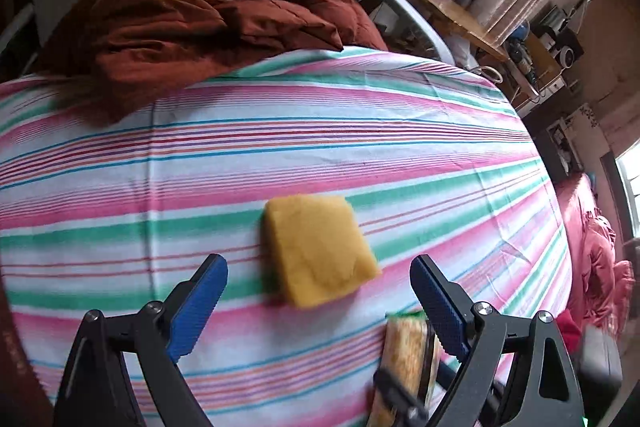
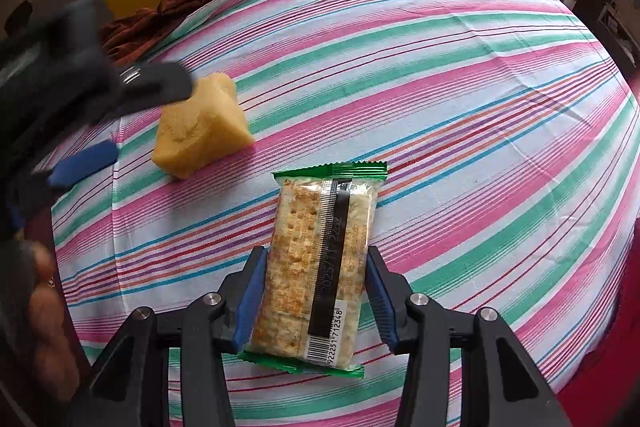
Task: Organize objects
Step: 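Grasp the yellow sponge with the left gripper while the right gripper holds the cracker packet, then carry the sponge and cracker packet over the gold tray and release both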
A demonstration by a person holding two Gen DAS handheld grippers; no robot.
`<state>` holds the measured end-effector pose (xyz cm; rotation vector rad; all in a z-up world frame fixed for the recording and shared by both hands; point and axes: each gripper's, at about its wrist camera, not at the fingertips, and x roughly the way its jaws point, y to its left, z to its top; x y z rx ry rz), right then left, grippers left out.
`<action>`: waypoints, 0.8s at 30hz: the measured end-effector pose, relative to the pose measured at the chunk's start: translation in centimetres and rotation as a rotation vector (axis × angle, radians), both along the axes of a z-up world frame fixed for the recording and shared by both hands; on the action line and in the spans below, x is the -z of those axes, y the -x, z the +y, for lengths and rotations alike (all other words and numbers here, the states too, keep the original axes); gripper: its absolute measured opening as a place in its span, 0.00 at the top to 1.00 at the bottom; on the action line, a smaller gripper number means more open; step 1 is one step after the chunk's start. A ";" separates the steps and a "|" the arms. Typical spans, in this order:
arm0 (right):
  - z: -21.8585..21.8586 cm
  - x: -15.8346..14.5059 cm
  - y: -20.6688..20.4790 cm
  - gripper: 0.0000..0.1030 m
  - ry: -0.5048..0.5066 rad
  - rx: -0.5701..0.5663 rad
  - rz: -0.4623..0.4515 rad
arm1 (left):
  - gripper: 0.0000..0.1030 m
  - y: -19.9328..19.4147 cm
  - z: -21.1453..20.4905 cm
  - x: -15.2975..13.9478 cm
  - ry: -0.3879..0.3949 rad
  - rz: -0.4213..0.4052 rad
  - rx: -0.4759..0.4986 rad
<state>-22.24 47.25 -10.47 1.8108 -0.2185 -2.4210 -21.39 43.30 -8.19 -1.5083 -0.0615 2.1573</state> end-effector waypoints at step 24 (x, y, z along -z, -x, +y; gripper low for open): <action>-2.3 -1.6 -2.2 0.57 -0.085 -0.155 0.096 | 0.47 -7.4 -9.3 -0.8 0.113 0.152 -0.067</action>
